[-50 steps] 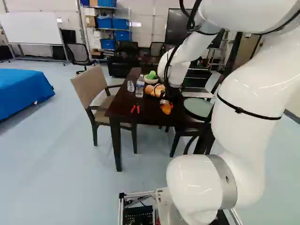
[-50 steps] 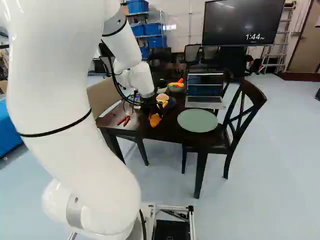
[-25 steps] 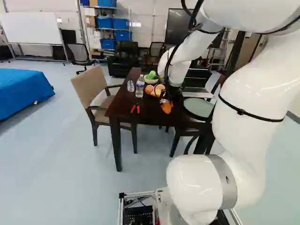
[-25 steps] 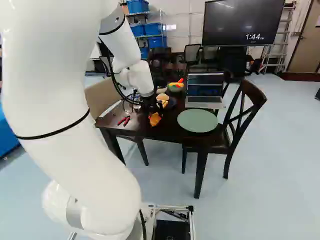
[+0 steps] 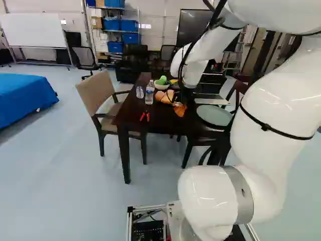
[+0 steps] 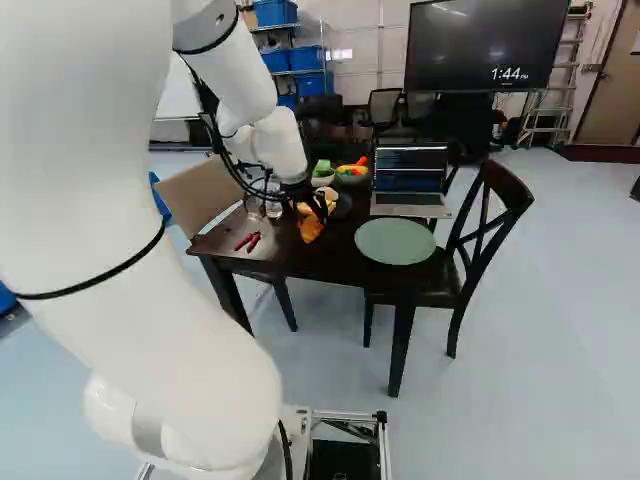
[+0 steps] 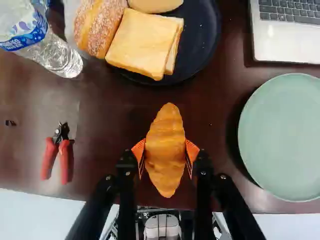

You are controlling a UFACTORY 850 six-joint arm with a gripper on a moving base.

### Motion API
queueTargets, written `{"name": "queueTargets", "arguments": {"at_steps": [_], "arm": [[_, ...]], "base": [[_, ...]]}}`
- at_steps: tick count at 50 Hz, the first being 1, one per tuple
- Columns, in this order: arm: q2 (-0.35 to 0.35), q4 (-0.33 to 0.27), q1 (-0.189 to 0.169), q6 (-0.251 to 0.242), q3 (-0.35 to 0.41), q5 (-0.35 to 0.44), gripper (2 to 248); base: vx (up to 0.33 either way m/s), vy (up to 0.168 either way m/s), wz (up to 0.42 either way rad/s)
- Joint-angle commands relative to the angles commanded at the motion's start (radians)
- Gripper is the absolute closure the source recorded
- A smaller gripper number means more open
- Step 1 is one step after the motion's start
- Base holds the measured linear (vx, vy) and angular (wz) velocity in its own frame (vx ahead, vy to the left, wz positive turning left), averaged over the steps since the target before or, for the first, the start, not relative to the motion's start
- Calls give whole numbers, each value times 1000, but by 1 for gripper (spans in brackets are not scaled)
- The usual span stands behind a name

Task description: Move the croissant to the empty plate

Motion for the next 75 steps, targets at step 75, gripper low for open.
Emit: {"name": "queueTargets", "arguments": {"at_steps": [75], "arm": [[-43,0,-243,0,-149,0,130]], "base": [[0,0,0]]}}
